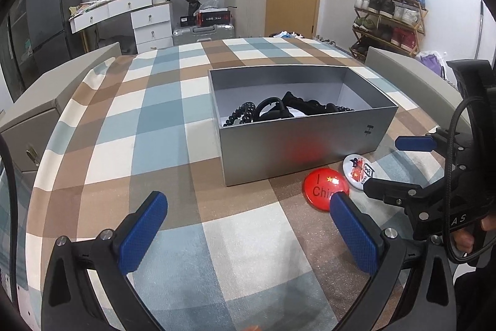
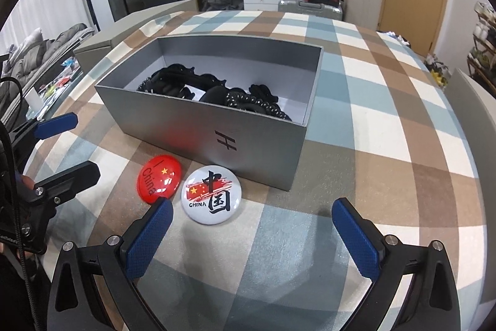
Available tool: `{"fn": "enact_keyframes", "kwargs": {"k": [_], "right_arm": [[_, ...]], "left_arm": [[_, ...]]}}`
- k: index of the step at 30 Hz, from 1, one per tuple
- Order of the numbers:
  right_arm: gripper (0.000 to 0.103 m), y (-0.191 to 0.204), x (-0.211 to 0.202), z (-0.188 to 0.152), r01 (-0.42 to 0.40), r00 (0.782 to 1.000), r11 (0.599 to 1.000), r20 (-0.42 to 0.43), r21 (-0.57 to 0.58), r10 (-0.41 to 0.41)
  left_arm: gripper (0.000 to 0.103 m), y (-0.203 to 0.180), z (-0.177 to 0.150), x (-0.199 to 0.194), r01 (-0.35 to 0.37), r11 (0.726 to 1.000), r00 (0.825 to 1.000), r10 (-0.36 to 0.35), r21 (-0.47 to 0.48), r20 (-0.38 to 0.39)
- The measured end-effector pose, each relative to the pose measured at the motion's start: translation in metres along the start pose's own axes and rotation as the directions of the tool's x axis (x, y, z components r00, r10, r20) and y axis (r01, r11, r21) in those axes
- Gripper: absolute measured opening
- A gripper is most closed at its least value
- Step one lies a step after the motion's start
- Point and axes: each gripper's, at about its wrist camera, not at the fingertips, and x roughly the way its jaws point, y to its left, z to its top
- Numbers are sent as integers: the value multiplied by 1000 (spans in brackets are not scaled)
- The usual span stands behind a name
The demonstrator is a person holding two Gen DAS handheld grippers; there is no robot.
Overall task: Organize jewelry
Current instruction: 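Move both open grippers toward the red and white round badges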
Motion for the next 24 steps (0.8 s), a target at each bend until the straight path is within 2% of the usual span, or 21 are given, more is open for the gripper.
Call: {"fn": "enact_keyframes", "kwargs": {"k": [9,16,24], "right_arm": [[103,6,5,1,-9,1000,1000,-17,-16,9],[103,14,10,4,17,999,999,-26,-44,-18],[103,14,11,5,60,998,997,-25,-47,-61]], "left_arm": [[102,14,0,-3,-13,1000,1000,13,-22,22],[102,30,-1,-2,6,995,1000,-4,-100,21],[102,30,-1,-1,13,995,1000,-11,-102,15]]}}
